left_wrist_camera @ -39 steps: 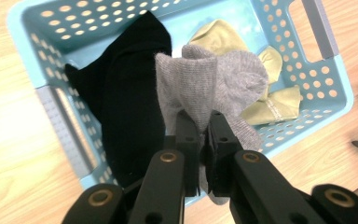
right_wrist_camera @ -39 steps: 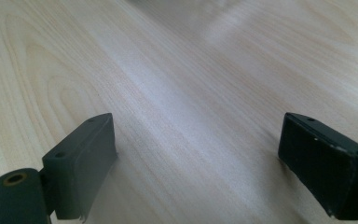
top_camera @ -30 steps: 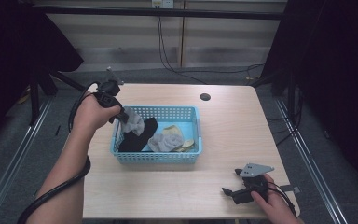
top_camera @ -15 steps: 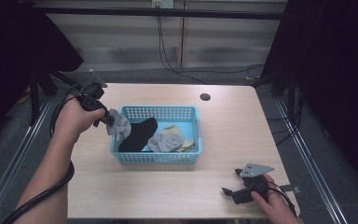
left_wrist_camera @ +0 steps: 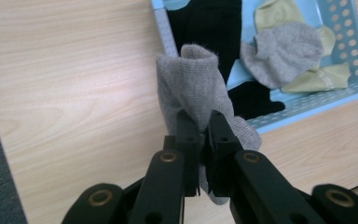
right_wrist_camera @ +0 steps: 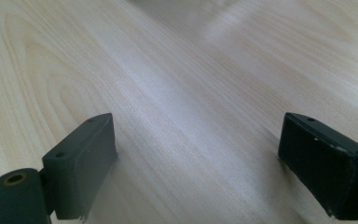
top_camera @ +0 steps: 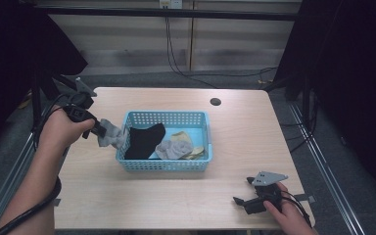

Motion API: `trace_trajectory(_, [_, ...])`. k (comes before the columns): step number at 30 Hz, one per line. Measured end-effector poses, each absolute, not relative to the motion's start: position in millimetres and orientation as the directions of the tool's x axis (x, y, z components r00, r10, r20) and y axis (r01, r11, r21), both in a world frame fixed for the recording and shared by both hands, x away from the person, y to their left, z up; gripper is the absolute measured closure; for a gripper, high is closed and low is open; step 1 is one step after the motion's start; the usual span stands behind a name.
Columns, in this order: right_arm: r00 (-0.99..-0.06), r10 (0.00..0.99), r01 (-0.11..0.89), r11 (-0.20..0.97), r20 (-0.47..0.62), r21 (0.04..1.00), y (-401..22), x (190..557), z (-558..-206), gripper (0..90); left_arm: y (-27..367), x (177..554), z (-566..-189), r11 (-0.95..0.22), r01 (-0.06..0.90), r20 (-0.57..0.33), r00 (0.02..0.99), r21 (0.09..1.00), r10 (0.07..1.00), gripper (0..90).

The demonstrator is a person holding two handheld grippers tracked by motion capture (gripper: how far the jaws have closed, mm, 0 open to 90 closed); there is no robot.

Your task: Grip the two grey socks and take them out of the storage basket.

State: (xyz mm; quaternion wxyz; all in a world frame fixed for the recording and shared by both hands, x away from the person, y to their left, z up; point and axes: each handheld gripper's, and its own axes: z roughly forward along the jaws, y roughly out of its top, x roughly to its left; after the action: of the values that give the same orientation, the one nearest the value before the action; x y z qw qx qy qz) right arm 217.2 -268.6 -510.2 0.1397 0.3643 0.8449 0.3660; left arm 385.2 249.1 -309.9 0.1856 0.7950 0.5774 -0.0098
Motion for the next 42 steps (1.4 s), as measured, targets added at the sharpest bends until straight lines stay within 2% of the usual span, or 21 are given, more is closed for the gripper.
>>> trace_trajectory(7, [-0.697, 0.717, 0.512, 0.468, 0.03, 0.721, -269, 217, -510, 10.7, 271, 378, -318, -0.229, 0.931, -0.232, 0.298, 0.284, 0.926, 85.3])
trace_trajectory(18, [-0.695, 0.719, 0.513, 0.465, 0.031, 0.722, -269, 217, -510, 10.7, 299, 373, -350, -0.158, 0.951, -0.23, 0.222, 0.265, 0.947, 85.1])
trace_trajectory(32, [-0.694, 0.719, 0.516, 0.465, 0.033, 0.72, -269, 217, -510, 10.7, 285, 376, -396, -0.157, 0.955, -0.241, 0.219, 0.252, 0.945, 84.4])
trace_trajectory(34, [-0.694, 0.719, 0.516, 0.464, 0.034, 0.72, -269, 216, -510, 10.7, 282, 377, -397, -0.155, 0.953, -0.236, 0.219, 0.26, 0.947, 82.9])
trace_trajectory(35, [-0.693, 0.72, 0.515, 0.463, 0.033, 0.721, -269, 216, -510, 10.7, 281, 377, -398, -0.157, 0.95, -0.237, 0.223, 0.268, 0.946, 78.9])
trace_trajectory(37, [-0.691, 0.722, 0.518, 0.461, 0.034, 0.72, -269, 216, -510, 10.7, 277, 378, -399, -0.166, 0.945, -0.231, 0.235, 0.28, 0.944, 65.1])
trace_trajectory(42, [-0.691, 0.722, 0.519, 0.464, 0.034, 0.718, -269, 216, -510, 10.7, 267, 377, -395, -0.203, 0.932, -0.178, 0.264, 0.3, 0.948, 56.2])
